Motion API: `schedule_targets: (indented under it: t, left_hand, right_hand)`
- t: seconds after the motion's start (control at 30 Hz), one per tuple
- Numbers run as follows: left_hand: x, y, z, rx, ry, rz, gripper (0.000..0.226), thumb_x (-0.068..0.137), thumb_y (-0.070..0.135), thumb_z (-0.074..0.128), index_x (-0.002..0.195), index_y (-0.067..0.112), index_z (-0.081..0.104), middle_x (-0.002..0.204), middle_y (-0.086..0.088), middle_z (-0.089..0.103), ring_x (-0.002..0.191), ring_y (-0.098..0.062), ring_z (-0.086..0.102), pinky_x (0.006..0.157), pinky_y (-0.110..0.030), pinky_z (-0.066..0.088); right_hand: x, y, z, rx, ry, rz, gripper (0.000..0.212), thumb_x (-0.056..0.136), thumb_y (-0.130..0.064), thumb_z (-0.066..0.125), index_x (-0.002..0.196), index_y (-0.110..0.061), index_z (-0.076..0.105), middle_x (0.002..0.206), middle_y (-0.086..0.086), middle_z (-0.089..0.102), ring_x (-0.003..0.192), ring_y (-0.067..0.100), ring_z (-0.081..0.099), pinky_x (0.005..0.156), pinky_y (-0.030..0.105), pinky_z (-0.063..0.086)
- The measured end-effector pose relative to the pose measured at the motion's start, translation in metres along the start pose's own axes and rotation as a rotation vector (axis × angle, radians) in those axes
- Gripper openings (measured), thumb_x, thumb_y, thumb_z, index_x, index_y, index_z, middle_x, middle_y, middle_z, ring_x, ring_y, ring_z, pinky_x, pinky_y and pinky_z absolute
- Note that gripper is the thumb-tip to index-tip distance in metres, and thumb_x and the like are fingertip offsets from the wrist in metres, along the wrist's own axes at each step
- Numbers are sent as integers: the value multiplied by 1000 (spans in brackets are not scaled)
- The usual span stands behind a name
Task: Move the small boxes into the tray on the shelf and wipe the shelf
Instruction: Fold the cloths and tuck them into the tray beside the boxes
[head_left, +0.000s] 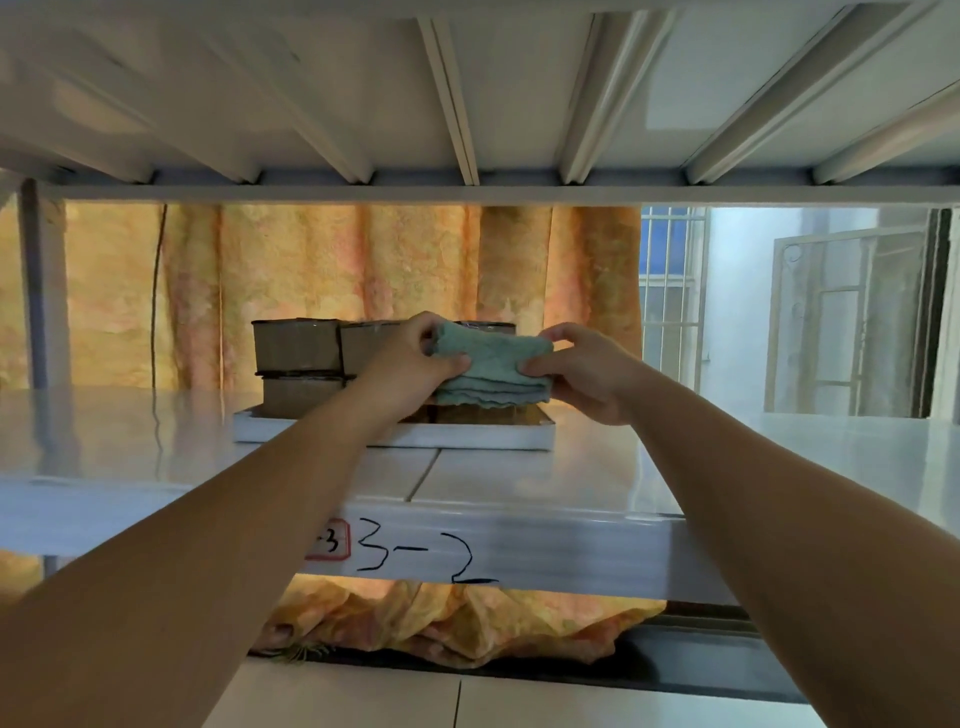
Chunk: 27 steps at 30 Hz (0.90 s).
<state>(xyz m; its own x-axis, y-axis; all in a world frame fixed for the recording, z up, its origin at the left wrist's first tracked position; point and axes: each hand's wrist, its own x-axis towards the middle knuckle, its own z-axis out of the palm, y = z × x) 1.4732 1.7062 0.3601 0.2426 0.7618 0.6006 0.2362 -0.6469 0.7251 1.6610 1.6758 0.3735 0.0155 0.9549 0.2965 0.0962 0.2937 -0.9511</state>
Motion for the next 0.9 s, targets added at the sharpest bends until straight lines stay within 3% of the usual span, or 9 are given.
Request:
schedule_targets:
  t: [0.13, 0.2, 0.4, 0.57, 0.77, 0.9]
  left_hand:
    - [3, -12, 1, 316, -3, 119, 17, 85, 18, 67, 93, 13, 53, 85, 5, 58, 79, -12, 56, 67, -24, 45]
    - [4, -17, 4, 405, -18, 110, 18, 84, 20, 68, 91, 14, 53, 82, 3, 56, 78, -16, 55, 65, -28, 43]
    - [5, -24, 7, 388, -31, 63, 24, 85, 20, 67, 98, 16, 48, 81, 6, 51, 83, -19, 54, 72, -32, 45]
    - [1, -23, 9, 448, -20, 177, 17, 92, 15, 56, 102, 17, 43, 92, -1, 49, 75, -16, 47, 69, -32, 42]
    - [0, -22, 8, 469, 55, 174, 17, 93, 18, 56, 108, 12, 54, 100, -2, 51, 86, -18, 48, 73, -26, 35]
    - [0, -23, 9, 605, 33, 132, 13, 88, 22, 64, 93, 19, 52, 99, -4, 47, 82, -18, 45, 70, -24, 30]
  right_hand:
    - [7, 6, -1, -65, 42, 16, 38, 80, 9, 67, 106, -9, 44, 100, 16, 58, 81, 23, 63, 63, 26, 61]
    - [9, 12, -1, -177, 85, 12, 45, 80, 3, 70, 110, -10, 39, 109, 17, 54, 87, 25, 62, 71, 31, 60]
    - [8, 22, 3, -491, 108, -52, 39, 87, -9, 65, 104, -14, 30, 79, 5, 42, 58, 16, 42, 50, 26, 42]
    - [8, 23, 3, -490, 75, -62, 33, 87, -8, 64, 95, -17, 34, 81, 9, 44, 72, 23, 42, 53, 29, 36]
    - [4, 23, 3, -475, 133, -85, 18, 92, -22, 59, 97, -15, 42, 82, 4, 52, 60, 14, 52, 50, 22, 46]
    - [2, 23, 4, -589, 131, -60, 20, 88, -15, 60, 98, -14, 42, 70, 3, 45, 54, 13, 38, 48, 24, 29]
